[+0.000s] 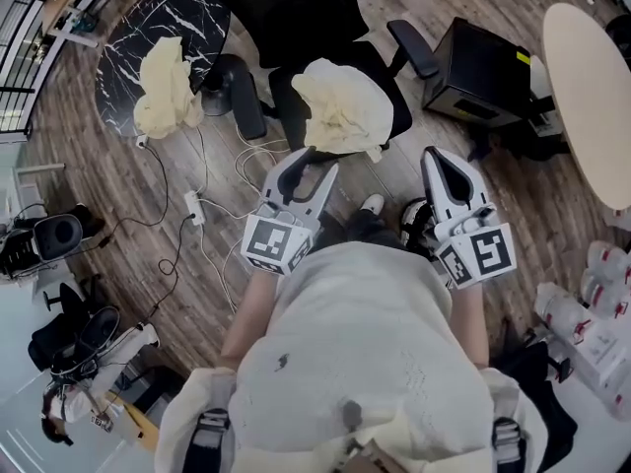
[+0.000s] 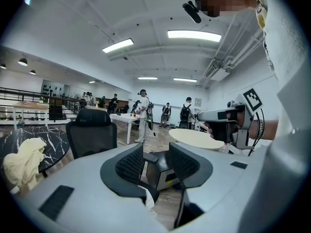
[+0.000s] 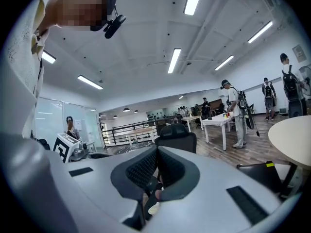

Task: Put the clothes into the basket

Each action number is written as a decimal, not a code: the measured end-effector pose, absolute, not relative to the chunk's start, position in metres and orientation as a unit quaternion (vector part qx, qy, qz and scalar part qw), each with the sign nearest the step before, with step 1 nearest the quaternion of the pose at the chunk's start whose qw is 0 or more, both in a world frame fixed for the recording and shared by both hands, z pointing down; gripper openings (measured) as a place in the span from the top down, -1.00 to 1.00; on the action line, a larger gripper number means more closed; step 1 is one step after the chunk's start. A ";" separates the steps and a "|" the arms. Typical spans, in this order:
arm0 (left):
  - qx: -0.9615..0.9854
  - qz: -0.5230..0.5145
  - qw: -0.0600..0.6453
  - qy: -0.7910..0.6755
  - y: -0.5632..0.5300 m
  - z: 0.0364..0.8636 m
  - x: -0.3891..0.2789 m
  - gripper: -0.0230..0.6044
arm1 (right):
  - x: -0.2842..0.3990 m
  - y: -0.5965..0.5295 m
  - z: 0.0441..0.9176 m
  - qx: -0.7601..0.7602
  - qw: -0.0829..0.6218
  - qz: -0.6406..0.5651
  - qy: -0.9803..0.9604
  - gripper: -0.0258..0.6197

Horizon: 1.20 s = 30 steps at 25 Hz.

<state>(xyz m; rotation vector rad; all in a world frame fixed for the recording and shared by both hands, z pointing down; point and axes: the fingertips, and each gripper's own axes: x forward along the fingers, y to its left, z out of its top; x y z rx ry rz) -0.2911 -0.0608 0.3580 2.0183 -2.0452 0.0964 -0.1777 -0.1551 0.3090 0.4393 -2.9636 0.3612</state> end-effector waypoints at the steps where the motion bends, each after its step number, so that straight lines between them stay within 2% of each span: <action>1: 0.695 0.041 0.136 -0.705 -0.066 0.365 -0.289 0.34 | -0.175 -0.160 0.314 0.143 0.064 0.121 -0.980 0.90; 15: 0.711 0.140 0.217 -0.654 -0.112 0.493 -0.288 0.21 | -0.170 -0.199 0.349 0.169 0.086 0.141 -0.972 0.90; 30: 0.768 0.274 0.246 -0.524 -0.172 0.622 -0.349 0.13 | -0.218 -0.252 0.403 0.272 0.137 0.185 -0.934 0.90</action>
